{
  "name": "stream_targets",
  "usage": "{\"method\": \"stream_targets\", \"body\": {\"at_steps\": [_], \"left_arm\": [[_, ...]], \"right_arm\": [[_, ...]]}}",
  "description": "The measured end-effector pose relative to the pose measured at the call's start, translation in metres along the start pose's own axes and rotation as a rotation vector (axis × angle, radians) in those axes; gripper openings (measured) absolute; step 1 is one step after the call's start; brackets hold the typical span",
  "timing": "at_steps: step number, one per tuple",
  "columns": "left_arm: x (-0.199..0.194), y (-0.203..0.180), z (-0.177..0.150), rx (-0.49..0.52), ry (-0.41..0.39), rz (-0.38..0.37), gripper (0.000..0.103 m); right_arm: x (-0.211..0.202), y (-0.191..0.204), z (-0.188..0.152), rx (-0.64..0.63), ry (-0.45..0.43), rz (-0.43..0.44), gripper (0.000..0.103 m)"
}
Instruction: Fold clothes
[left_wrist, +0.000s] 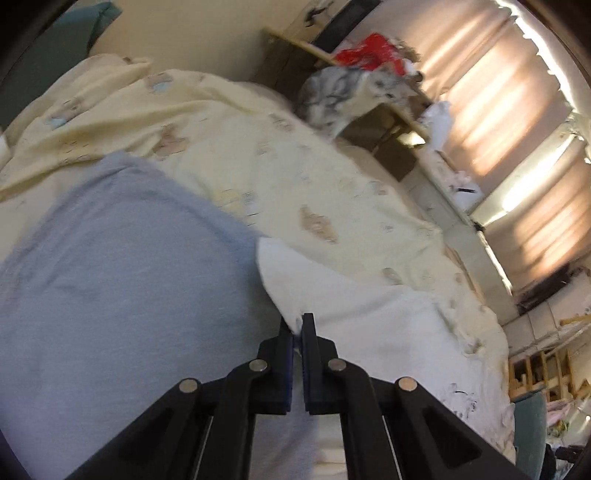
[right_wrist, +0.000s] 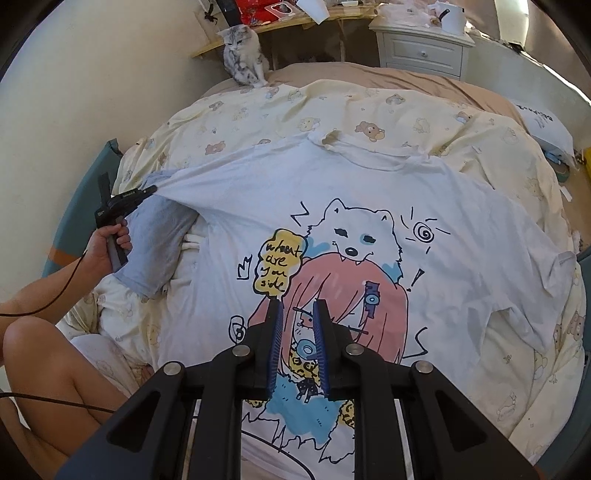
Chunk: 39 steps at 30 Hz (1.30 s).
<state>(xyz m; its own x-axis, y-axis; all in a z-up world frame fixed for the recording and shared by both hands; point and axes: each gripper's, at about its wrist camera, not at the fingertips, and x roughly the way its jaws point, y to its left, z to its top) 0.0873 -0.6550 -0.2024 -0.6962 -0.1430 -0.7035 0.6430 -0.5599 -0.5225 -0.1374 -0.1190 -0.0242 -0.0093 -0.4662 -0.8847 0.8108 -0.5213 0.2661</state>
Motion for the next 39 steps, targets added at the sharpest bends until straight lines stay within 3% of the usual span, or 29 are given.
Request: {"method": "stream_targets", "body": {"at_steps": [2,4,5,7,12,15,16,18,20,21,22,24,26,30,32,34,36,39], "left_arm": [[0.015,0.019,-0.001,-0.063,0.079,0.073,0.012],[0.034,0.031,-0.006,-0.129,0.192,0.088,0.014],[0.033,0.027,-0.006,-0.083,0.180,0.102,0.016],[0.026,0.019,-0.003,0.008,0.127,0.123,0.030],[0.003,0.021,0.028,0.019,-0.018,0.126,0.066],[0.041,0.015,0.043,0.074,0.175,0.073,0.068],[0.054,0.007,0.042,0.154,0.234,0.106,0.068],[0.073,-0.011,0.038,0.330,0.268,0.199,0.068],[0.086,-0.021,0.036,0.397,0.286,0.213,0.068],[0.090,-0.027,0.035,0.405,0.287,0.183,0.067],[0.093,-0.033,0.035,0.412,0.288,0.152,0.051],[0.097,-0.052,0.027,0.519,0.268,0.205,0.002],[0.096,-0.066,0.021,0.544,0.256,0.212,0.000],[0.065,-0.139,0.008,0.629,0.065,0.128,0.000],[0.054,-0.198,-0.014,0.767,-0.004,0.089,0.000],[0.048,-0.262,-0.056,0.934,0.002,-0.028,0.000],[0.050,-0.311,-0.104,1.012,0.065,-0.130,0.000],[0.062,-0.328,-0.138,0.982,0.152,-0.161,0.003]], "right_arm": [[0.001,0.000,0.000,0.002,0.003,0.001,0.019],[0.000,0.001,0.000,0.000,0.005,0.005,0.019],[0.000,0.002,-0.001,-0.006,0.004,0.002,0.019],[-0.003,0.004,-0.002,-0.017,0.002,-0.005,0.019],[0.000,0.000,-0.002,-0.014,0.008,-0.019,0.019],[0.007,-0.004,-0.001,0.005,0.023,-0.008,0.019],[0.009,-0.004,-0.001,0.007,0.027,-0.007,0.019],[0.011,-0.002,0.000,0.003,0.033,-0.008,0.019],[0.009,0.002,0.001,-0.011,0.027,-0.012,0.019],[0.008,0.003,0.001,-0.018,0.024,-0.018,0.019],[0.008,0.004,0.002,-0.024,0.021,-0.024,0.019],[0.007,0.002,0.001,-0.023,0.021,-0.028,0.019],[0.007,-0.001,0.001,-0.011,0.023,-0.022,0.019],[0.003,-0.004,0.000,-0.002,0.010,-0.001,0.019],[0.000,-0.005,0.000,-0.003,0.001,0.007,0.019],[-0.004,-0.004,0.000,-0.003,-0.011,0.015,0.019],[-0.007,-0.003,0.000,-0.006,-0.021,0.021,0.019],[-0.013,-0.002,-0.001,-0.010,-0.030,0.009,0.019]]}}
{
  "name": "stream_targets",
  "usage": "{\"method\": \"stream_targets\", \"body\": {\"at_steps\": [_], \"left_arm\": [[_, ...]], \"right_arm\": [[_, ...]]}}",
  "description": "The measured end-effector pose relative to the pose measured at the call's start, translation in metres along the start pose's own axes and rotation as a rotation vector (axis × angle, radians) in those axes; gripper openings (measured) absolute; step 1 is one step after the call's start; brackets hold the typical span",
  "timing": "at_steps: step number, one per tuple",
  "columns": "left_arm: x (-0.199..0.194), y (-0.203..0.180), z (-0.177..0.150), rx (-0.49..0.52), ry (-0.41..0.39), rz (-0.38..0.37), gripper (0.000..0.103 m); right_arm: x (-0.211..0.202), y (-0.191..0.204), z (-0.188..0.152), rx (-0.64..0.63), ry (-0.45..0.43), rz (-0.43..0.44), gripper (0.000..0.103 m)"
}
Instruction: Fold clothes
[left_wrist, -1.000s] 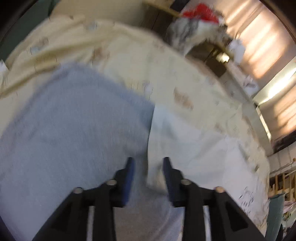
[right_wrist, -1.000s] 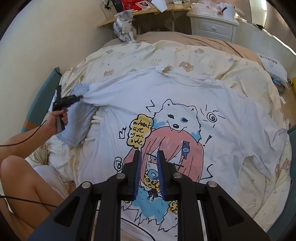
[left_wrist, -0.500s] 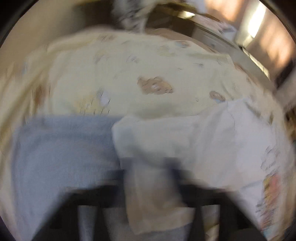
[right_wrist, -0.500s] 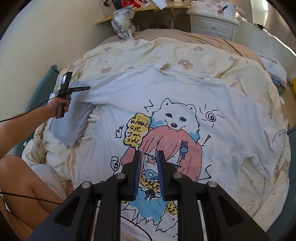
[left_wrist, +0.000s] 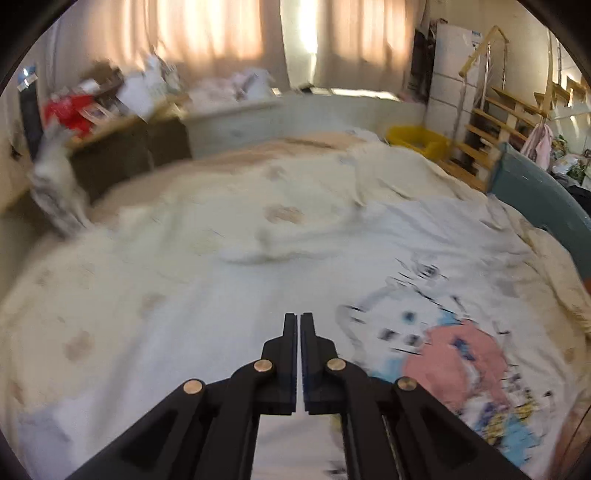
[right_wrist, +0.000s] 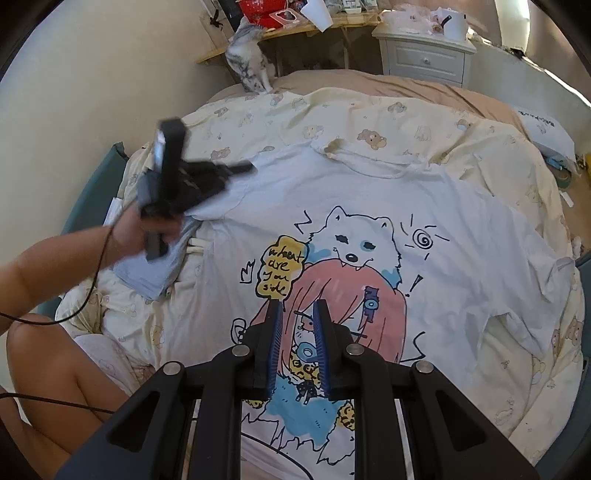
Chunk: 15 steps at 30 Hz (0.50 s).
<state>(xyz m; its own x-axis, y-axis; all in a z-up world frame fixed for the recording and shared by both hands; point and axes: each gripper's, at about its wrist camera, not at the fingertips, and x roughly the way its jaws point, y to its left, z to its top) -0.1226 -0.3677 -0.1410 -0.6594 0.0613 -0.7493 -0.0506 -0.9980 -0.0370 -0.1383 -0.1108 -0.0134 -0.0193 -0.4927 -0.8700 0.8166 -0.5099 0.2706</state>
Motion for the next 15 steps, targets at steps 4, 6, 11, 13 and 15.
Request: {"method": "stream_targets", "body": {"at_steps": [4,6,11,13,15], "left_arm": [[0.014,0.036,-0.025,-0.180,0.050,-0.014,0.042],[0.013,0.071,-0.046,-0.280,0.078,0.017,0.057],[-0.028,0.181,-0.119,-0.540,0.096,0.135,0.067],[-0.052,0.219,-0.150,-0.653,0.055,0.165,0.079],[-0.073,0.246,-0.176,-0.741,-0.028,0.182,0.079]], "right_arm": [[-0.007,-0.001,0.000,0.005,-0.018,-0.008,0.019],[-0.008,0.000,0.000,-0.002,-0.021,-0.014,0.019],[0.000,0.003,0.004,-0.003,-0.009,-0.002,0.019],[0.006,0.007,0.005,-0.016,0.002,-0.002,0.020],[0.011,0.010,0.005,-0.028,0.017,-0.004,0.019]]}}
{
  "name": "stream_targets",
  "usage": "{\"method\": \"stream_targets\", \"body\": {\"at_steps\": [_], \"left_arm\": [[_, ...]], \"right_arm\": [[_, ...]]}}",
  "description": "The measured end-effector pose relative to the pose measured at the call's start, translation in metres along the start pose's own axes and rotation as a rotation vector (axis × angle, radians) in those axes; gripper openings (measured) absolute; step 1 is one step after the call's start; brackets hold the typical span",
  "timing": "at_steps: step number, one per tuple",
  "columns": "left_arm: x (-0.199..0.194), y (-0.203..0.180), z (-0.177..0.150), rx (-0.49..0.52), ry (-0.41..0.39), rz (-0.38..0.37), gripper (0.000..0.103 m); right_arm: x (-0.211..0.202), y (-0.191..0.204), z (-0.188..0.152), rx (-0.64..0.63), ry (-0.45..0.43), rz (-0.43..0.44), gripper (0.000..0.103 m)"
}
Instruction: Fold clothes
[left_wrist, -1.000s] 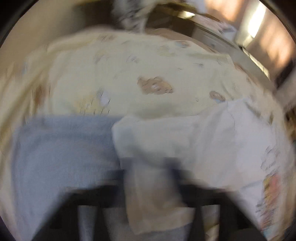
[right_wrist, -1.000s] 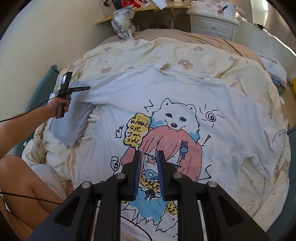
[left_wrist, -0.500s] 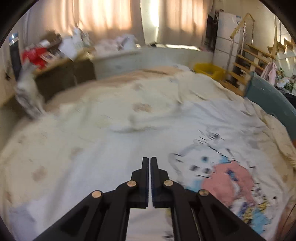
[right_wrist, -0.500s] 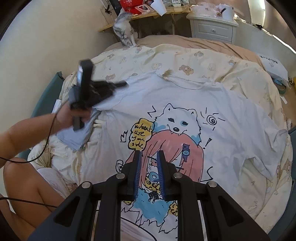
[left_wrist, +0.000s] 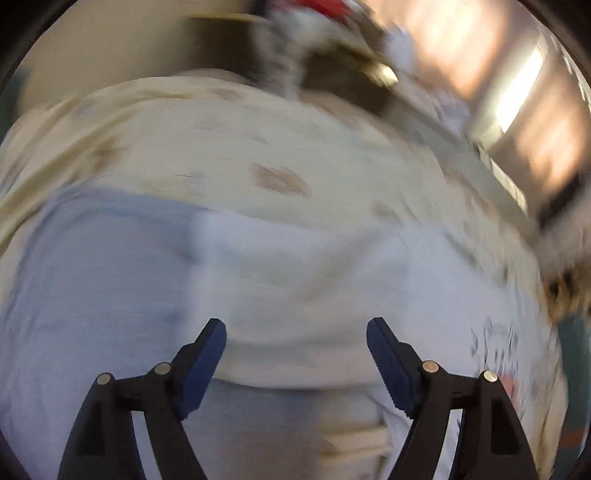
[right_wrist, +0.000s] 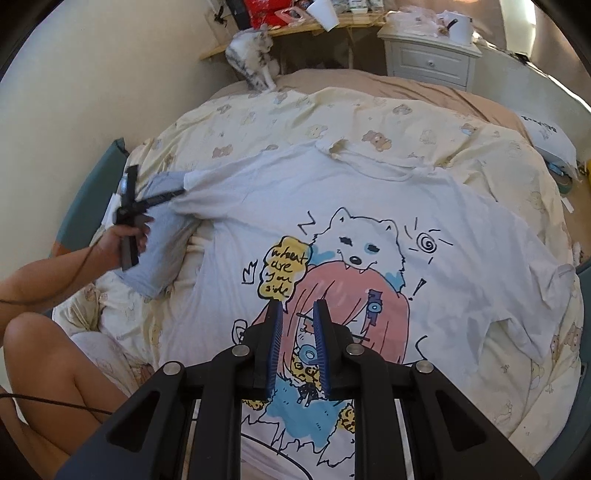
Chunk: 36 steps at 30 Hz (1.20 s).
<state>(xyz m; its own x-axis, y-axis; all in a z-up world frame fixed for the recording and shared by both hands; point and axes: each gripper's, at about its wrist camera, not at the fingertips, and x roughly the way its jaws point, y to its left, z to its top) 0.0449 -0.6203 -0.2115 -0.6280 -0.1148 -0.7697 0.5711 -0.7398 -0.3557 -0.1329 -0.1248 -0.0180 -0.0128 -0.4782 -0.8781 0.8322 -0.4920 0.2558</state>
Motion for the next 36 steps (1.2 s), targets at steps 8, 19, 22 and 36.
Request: {"method": "stream_targets", "body": {"at_steps": [8,19,22,36], "left_arm": [[0.004,0.037,-0.017,0.011,-0.015,-0.086,0.079],[0.030,0.006,-0.006,0.112,0.055,-0.033,0.001],[0.030,-0.027,0.001,0.165,0.046,-0.074,0.001],[0.056,-0.389,-0.118,1.198,-0.060,-0.071,0.003]], "right_arm": [[0.013,0.007,0.000,-0.018,0.039,-0.029,0.020],[0.017,0.012,0.003,-0.028,0.047,-0.047,0.020],[0.015,0.013,0.003,-0.034,0.044,-0.044,0.020],[-0.015,-0.004,0.001,0.027,-0.042,-0.019,0.020]]}}
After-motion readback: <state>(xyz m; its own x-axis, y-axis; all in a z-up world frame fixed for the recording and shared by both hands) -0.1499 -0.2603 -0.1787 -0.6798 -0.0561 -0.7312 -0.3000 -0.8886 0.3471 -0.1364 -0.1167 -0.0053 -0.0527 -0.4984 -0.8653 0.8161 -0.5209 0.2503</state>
